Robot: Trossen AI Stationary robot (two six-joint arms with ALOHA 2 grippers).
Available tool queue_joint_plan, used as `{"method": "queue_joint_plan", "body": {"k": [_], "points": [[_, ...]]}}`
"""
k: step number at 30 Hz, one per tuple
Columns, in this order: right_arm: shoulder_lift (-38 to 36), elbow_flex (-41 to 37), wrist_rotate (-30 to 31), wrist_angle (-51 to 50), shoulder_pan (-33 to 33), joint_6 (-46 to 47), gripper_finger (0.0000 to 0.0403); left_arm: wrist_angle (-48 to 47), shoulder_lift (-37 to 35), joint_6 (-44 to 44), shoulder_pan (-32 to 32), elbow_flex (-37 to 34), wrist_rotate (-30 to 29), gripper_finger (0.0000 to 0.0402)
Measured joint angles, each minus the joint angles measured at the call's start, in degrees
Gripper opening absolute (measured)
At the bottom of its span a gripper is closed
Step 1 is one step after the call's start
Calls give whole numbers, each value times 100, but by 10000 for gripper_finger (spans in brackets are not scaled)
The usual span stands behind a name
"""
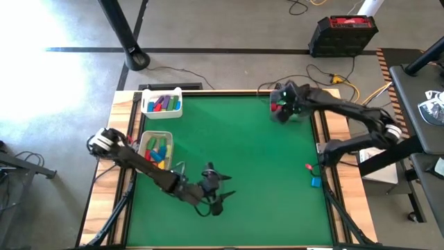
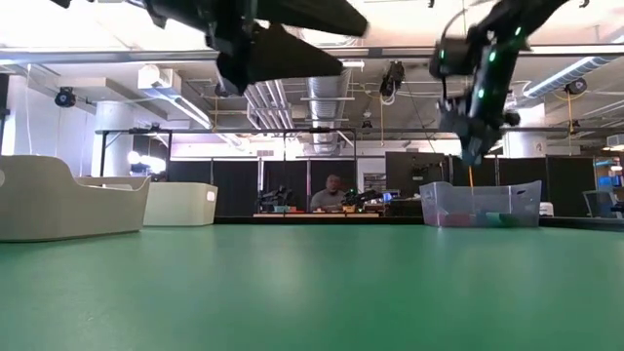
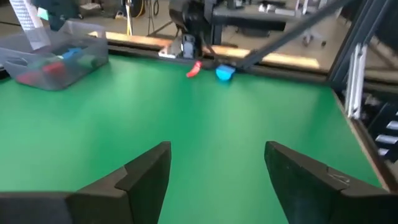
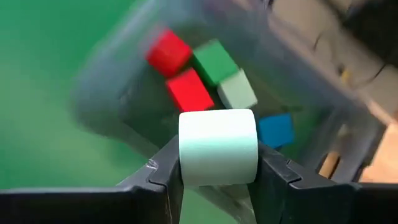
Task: Sort blocks by size
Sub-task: Put the white half circle block into the black bin, then put the blue half circle block into the black bin
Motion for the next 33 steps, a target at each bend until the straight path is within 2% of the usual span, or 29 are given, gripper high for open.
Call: {"method": "queue_joint_plan", "body": {"k": [3, 7, 10, 12, 18, 22, 27, 33], "points": [[436, 0, -444, 57, -634, -174, 124, -497, 303, -16, -34, 454, 6, 241], [998, 0, -865, 230, -1064, -363, 124, -1590, 522, -305, -132, 1044, 2, 239], [1315, -3, -1211, 459, -1167, -478, 124, -2174, 606, -468, -231, 1442, -29, 239], [1475, 3, -1224, 591, -1179, -503, 124, -2437, 646, -479, -310, 1643, -195, 239], [1815, 35, -1209, 908, -1219, -614, 128, -2543, 670, -500, -554, 1841, -737, 239], [1974, 32, -1209, 1055, -1221, -630, 175, -2545, 668, -700, -660, 1838, -998, 239], [1987, 32, -1208, 1100, -1216, -718, 229, -2537, 668, -963, -695, 1841, -1002, 239], [1345, 32, -1198, 852, -1097, -785, 267, -2524, 668, -1030, -721, 1841, -997, 239]]}}
